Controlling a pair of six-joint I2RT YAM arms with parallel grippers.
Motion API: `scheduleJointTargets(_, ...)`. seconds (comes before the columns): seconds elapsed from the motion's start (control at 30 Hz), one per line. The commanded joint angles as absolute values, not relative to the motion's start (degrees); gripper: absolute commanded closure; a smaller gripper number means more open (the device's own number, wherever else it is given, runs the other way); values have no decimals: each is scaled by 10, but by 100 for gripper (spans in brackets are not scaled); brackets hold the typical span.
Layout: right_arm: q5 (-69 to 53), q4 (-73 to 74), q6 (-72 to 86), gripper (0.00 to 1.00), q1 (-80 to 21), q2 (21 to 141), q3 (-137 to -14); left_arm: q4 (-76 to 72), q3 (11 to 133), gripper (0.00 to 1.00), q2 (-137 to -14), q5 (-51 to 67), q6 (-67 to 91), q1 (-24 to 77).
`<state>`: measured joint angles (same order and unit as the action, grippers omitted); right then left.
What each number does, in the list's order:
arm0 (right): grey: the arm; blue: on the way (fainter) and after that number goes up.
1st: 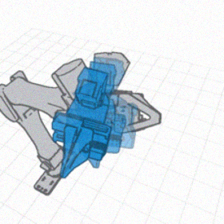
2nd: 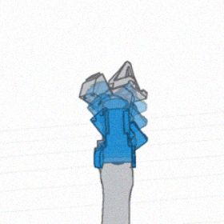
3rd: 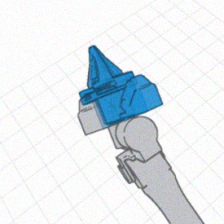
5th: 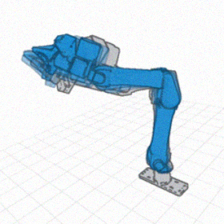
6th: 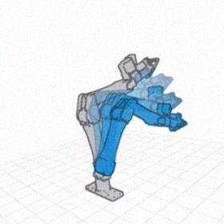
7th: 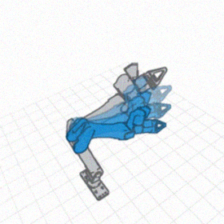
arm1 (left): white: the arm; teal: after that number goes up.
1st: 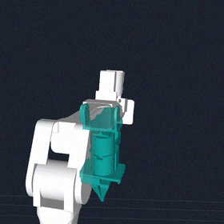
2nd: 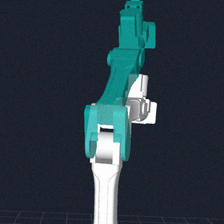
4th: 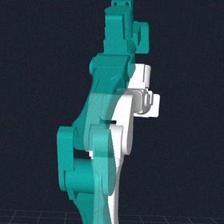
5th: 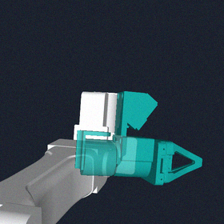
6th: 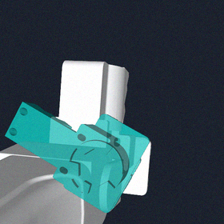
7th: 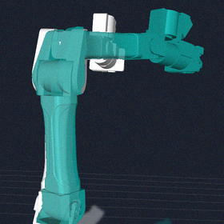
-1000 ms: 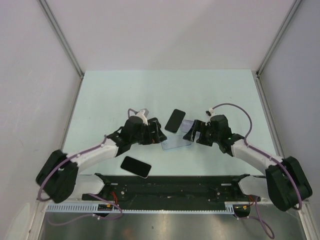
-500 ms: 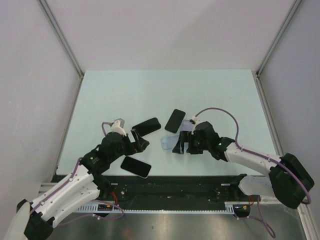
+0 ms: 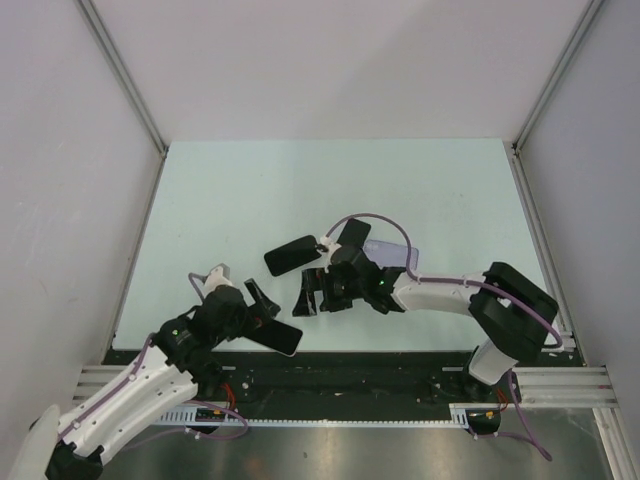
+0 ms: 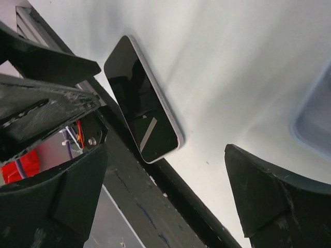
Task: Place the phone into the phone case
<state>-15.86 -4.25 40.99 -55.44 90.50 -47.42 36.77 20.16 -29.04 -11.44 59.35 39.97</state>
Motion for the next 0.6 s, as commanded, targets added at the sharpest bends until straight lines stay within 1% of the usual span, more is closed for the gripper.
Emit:
scheduleJointTargets(0.0,-200,-103,435,0,-570,954,-518,473,209,2,-251,-183,677,419)
scheduleJointTargets(0.13,-216,-115,445,0,-582,978,-522,492,197,2,-256,-179,702,440)
scheduleJointTargets(0.23,-218,-115,447,0,-591,983,-522,490,166,1,-258,-163,730,455)
scheduleJointTargets(0.37,-220,-119,449,0,-602,992,-522,490,135,1,-228,-157,752,466)
scheduleJointTargets(0.57,-234,-141,462,0,-608,1003,-522,466,116,1,-178,-157,744,466)
